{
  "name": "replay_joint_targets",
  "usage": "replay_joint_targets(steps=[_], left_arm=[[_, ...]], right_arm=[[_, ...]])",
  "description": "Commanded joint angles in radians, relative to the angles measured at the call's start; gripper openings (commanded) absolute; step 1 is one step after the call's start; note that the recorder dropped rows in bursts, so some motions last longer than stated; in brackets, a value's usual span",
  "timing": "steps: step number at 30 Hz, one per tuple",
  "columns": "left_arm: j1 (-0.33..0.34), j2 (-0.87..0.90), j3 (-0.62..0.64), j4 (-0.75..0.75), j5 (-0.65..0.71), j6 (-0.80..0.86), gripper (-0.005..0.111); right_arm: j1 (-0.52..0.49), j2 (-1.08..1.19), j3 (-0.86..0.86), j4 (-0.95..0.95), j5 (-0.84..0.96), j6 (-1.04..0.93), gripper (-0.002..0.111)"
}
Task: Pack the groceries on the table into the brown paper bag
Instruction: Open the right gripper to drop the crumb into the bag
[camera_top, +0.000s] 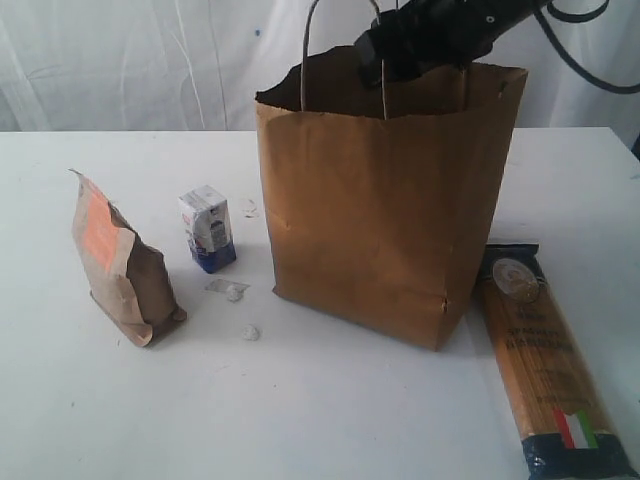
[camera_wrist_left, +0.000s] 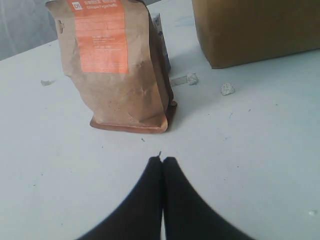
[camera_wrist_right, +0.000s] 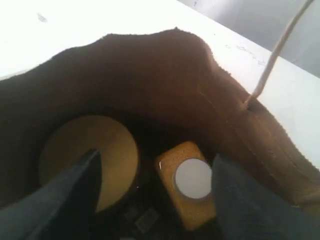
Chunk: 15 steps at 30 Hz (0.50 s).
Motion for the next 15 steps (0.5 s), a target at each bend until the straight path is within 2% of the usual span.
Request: replay_joint_targets(steps=[1,7,10,15], left_arm=[[0.004,-0.005,0.004,-0.005,0.000,-0.004,0.000],[0.004,-0.005,0.004,-0.005,0.000,-0.004,0.000],[0.004,-0.005,0.004,-0.005,0.000,-0.004,0.000],[0.004,-0.005,0.004,-0.005,0.000,-0.004,0.000]], right_arm=[[-0.003,-0.069,-0.004,-0.024,-0.001,0.003,0.061],[-0.003,-0.194,-0.004,-0.177,0.025,0.157,0.061],[-0.003,-0.262,-0.002,-0.259,0.074,0.242,0.057],[-0.003,-0.397,0.096,-0.262,0.093,0.270,0.051]])
